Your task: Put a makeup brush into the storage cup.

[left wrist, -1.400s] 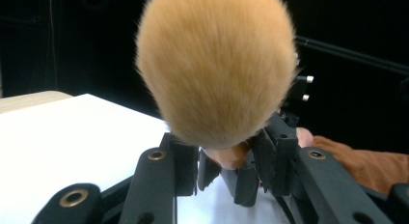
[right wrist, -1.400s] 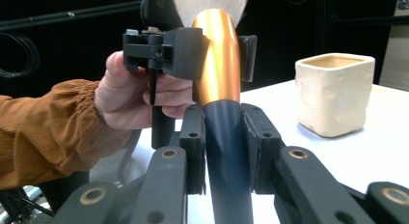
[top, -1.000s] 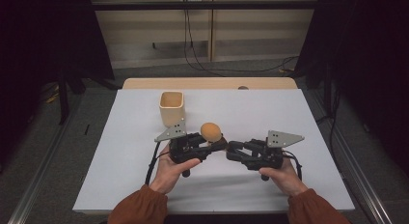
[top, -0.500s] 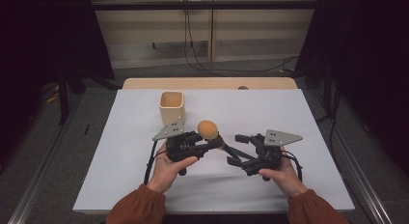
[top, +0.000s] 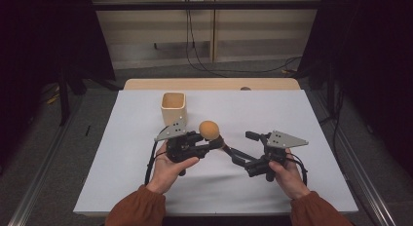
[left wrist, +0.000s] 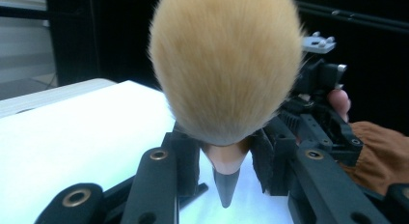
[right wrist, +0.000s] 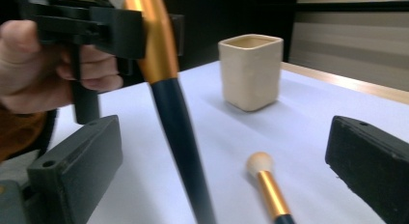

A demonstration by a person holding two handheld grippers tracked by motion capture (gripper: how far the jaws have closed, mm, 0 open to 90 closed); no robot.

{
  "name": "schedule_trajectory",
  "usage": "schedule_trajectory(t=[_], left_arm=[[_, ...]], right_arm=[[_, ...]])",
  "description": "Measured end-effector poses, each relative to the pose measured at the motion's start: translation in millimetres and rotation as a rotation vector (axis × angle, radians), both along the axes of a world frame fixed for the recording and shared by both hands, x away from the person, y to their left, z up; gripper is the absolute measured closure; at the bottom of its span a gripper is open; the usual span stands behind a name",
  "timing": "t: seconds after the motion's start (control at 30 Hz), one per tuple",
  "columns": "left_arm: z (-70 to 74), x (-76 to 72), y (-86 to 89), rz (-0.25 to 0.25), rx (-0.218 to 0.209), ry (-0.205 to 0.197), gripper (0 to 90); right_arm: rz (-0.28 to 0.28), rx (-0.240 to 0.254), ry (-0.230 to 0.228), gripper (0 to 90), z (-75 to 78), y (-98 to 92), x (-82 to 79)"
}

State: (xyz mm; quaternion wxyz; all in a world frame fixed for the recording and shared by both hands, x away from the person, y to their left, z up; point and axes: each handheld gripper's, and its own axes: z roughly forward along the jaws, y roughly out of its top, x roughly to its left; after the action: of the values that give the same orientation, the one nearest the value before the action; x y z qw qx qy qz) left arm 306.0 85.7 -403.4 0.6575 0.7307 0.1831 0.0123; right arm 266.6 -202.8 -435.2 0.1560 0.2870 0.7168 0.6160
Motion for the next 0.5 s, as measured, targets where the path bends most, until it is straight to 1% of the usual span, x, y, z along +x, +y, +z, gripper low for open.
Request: schedule_trajectory(t=[0.07, 0.13, 0.17, 0.2, 0.3, 0.37, 0.43, 0.5], left_arm=[[0.6, 0.7, 1.5, 0.017, 0.013, 0.002, 65.7], [2.2, 1.4, 3.5, 0.022, 0.025, 0.004, 65.7], [3.1, 1.6, 4.3, 0.024, 0.034, 0.0, 65.7], [4.4, 1.8, 5.4, 0.026, 0.037, -0.002, 65.7], [8.8, 2.4, 9.0, 0.031, 0.043, -0.003, 65.7], [11.3, 3.2, 11.4, 0.036, 0.045, -0.004, 65.7], [13.8, 4.6, 14.5, 0.042, 0.051, -0.005, 65.7], [16.5, 5.8, 18.4, 0.052, 0.052, -0.006, 65.7]], right_arm=[[-0.016, -0.013, 0.005, 0.0, -0.6, -1.3, 0.7], [-0.028, -0.018, 0.011, 0.0, -2.6, -2.2, 0.4], [-0.051, -0.035, -0.005, 0.0, -5.9, -3.1, -1.2], [-0.051, -0.035, -0.005, 0.0, -5.9, -3.1, -1.2], [-0.077, -0.038, 0.0, 0.0, -9.5, -5.8, -1.9], [-0.084, -0.049, -0.008, 0.0, -9.2, -7.1, -2.8], [-0.085, -0.041, -0.009, 0.0, -8.4, -8.3, -3.9], [-0.108, -0.047, -0.024, 0.0, -7.8, -10.4, -5.0]])
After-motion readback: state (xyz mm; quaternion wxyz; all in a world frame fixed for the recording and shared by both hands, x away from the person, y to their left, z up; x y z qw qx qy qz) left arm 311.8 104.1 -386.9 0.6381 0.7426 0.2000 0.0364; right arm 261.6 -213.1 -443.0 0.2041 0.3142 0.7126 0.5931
